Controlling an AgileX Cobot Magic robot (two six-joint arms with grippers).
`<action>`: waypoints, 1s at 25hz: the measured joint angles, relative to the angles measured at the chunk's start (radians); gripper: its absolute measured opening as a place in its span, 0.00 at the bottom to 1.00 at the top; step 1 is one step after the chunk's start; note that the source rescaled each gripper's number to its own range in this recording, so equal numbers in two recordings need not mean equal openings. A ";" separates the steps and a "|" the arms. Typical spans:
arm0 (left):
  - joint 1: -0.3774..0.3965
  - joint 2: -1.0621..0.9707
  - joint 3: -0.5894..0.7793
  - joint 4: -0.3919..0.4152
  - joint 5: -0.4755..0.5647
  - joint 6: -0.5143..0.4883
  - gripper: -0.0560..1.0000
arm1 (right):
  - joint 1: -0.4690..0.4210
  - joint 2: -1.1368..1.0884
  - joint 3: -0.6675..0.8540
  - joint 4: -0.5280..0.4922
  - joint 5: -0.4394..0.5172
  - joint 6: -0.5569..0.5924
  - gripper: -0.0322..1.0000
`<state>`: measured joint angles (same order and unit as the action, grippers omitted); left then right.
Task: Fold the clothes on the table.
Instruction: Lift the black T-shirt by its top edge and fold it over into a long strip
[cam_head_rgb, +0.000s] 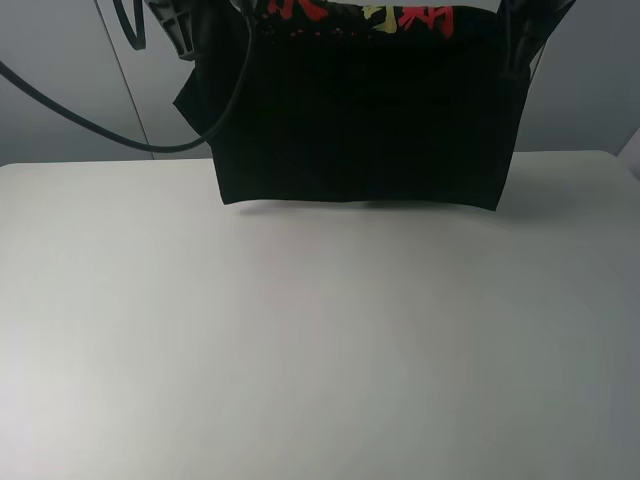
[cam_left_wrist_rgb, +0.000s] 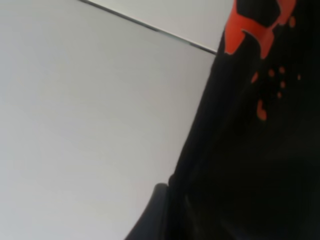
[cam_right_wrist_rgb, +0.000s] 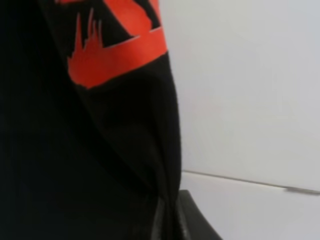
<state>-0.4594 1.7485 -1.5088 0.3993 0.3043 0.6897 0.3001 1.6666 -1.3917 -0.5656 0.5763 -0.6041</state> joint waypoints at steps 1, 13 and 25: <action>0.005 0.000 0.000 0.002 0.003 -0.011 0.05 | 0.000 0.000 0.000 0.007 0.013 0.006 0.03; 0.009 0.026 0.000 -0.282 0.647 0.069 0.05 | 0.000 0.000 0.106 0.648 0.460 -0.487 0.03; 0.009 0.031 0.000 -0.459 0.904 0.102 0.05 | 0.000 0.000 0.332 0.741 0.511 -0.566 0.03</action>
<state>-0.4506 1.7793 -1.5088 -0.0597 1.2078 0.7912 0.3001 1.6666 -1.0598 0.1758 1.0872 -1.1703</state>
